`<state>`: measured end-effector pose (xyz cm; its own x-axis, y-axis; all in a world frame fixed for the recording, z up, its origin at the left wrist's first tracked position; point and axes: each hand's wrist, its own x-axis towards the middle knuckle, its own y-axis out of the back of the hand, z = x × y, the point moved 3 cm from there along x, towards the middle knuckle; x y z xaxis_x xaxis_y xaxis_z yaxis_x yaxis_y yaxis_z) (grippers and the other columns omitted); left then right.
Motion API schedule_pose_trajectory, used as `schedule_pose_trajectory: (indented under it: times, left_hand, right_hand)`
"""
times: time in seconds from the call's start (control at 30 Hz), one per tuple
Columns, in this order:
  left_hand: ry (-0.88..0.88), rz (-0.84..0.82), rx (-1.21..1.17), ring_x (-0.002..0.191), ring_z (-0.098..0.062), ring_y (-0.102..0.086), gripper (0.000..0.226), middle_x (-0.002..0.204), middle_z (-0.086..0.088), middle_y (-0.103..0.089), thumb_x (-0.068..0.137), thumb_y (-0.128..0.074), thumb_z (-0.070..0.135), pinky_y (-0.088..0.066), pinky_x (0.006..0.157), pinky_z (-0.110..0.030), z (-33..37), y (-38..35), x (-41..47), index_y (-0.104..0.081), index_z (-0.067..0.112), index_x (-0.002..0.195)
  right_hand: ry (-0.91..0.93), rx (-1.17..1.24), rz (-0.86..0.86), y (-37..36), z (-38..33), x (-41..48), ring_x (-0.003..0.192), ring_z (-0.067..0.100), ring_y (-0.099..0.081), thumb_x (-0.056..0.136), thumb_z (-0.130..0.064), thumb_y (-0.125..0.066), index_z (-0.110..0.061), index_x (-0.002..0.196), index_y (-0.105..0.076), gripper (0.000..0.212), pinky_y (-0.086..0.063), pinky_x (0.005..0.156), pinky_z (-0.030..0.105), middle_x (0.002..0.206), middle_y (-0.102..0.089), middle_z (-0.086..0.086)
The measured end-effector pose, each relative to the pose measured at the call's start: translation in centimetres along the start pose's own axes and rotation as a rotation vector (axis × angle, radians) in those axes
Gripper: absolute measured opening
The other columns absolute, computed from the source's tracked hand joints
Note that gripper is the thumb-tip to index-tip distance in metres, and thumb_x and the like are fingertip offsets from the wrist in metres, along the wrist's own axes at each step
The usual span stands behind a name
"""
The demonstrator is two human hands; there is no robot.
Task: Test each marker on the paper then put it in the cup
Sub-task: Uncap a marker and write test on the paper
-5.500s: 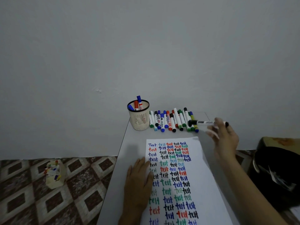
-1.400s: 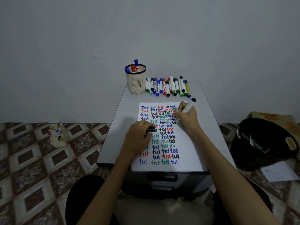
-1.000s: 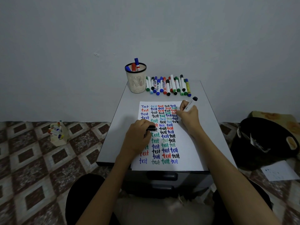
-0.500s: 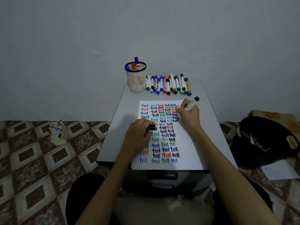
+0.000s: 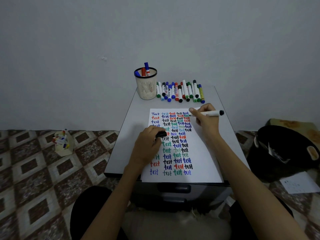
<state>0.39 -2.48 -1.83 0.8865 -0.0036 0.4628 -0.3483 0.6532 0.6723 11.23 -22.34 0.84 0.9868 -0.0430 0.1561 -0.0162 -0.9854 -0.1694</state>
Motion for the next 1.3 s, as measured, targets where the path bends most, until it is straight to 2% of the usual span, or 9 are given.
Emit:
schedule_pose_trajectory:
  times: [0.07,0.13,0.2,0.3,0.43,0.6,1.0,1.17,1.3]
  left_hand:
    - [0.01,0.043,-0.122,0.099,-0.011,-0.056,0.031,0.11,-0.003,-0.06,0.087,-0.048,0.008,-0.044,0.085,-0.015,0.1,0.6,0.1,-0.06,0.012,0.115]
    - [0.086,0.07,-0.287,0.1,-0.008,-0.059,0.028,0.112,-0.002,-0.061,0.089,-0.055,0.007,-0.048,0.083,-0.016,-0.1,1.1,-0.1,-0.06,0.016,0.115]
    - [0.199,0.074,-0.447,0.099,-0.011,-0.062,0.03,0.113,0.0,-0.063,0.086,-0.061,0.006,-0.053,0.081,-0.026,-0.4,1.4,-0.3,-0.062,0.021,0.112]
    - [0.256,0.063,-0.591,0.099,-0.018,-0.065,0.031,0.11,-0.001,-0.067,0.081,-0.067,0.008,-0.055,0.084,-0.04,-0.7,1.7,-0.5,-0.065,0.024,0.108]
    - [0.26,0.054,-0.673,0.099,-0.016,-0.066,0.031,0.109,-0.004,-0.068,0.082,-0.066,0.0,-0.055,0.084,-0.037,-0.4,2.0,-0.5,-0.063,0.01,0.111]
    - [0.29,0.042,-0.753,0.097,-0.022,-0.067,0.028,0.107,-0.01,-0.069,0.083,-0.064,-0.002,-0.057,0.079,-0.036,-0.4,2.0,-0.7,-0.063,0.003,0.11]
    - [0.292,0.022,-0.793,0.097,-0.025,-0.067,0.026,0.106,-0.012,-0.069,0.083,-0.064,0.001,-0.057,0.079,-0.038,-0.2,2.0,-0.8,-0.064,0.008,0.108]
    - [0.3,-0.011,-0.758,0.094,-0.024,-0.068,0.025,0.104,-0.011,-0.07,0.082,-0.066,0.004,-0.058,0.077,-0.038,-0.2,1.9,-0.9,-0.066,0.007,0.107]
    - [0.321,0.023,-0.738,0.088,-0.023,-0.069,0.023,0.098,-0.009,-0.072,0.081,-0.068,0.007,-0.057,0.075,-0.034,-0.2,2.1,-0.9,-0.068,0.008,0.104]
  right_hand:
    - [0.014,0.053,-0.081,-0.3,-0.7,-0.4,0.071,0.021,-0.065,0.081,-0.007,-0.073,-0.002,0.088,-0.06,0.016,-0.055,0.06,0.026,0.087,-0.063,0.019]
    - [-0.022,0.139,-0.193,-0.7,-1.2,-1.4,0.091,0.03,-0.069,0.087,-0.001,-0.064,0.001,0.103,-0.064,0.017,-0.06,0.069,0.032,0.106,-0.066,0.022]
    - [-0.069,0.164,-0.282,-1.1,-1.6,-2.6,0.085,0.03,-0.07,0.088,0.006,-0.057,0.004,0.105,-0.063,0.019,-0.06,0.063,0.03,0.102,-0.068,0.024]
    - [-0.092,0.153,-0.346,-1.0,-1.8,-4.3,0.064,0.027,-0.068,0.085,0.012,-0.058,0.003,0.091,-0.061,0.011,-0.055,0.052,0.027,0.081,-0.067,0.025]
    - [-0.107,0.159,-0.322,-0.4,-1.5,-5.0,0.06,0.028,-0.067,0.083,0.013,-0.059,0.001,0.083,-0.06,0.012,-0.055,0.052,0.028,0.073,-0.065,0.024]
    - [-0.128,0.127,-0.333,-0.3,-1.0,-5.5,0.065,0.029,-0.069,0.083,0.012,-0.062,0.004,0.089,-0.06,0.01,-0.057,0.057,0.028,0.078,-0.066,0.028]
    - [-0.14,0.151,-0.328,-0.3,-0.7,-5.8,0.068,0.031,-0.07,0.082,0.011,-0.062,0.005,0.092,-0.059,0.012,-0.059,0.059,0.029,0.085,-0.065,0.032]
    - [-0.201,0.135,-0.428,-1.0,-0.4,-6.4,0.072,0.032,-0.072,0.078,0.014,-0.066,0.006,0.091,-0.061,0.016,-0.06,0.063,0.03,0.085,-0.068,0.027]
    - [-0.174,-0.002,-0.484,-0.8,-0.1,-6.3,0.063,0.029,-0.067,0.074,0.009,-0.073,0.01,0.095,-0.068,0.021,-0.057,0.053,0.029,0.082,-0.07,0.026]
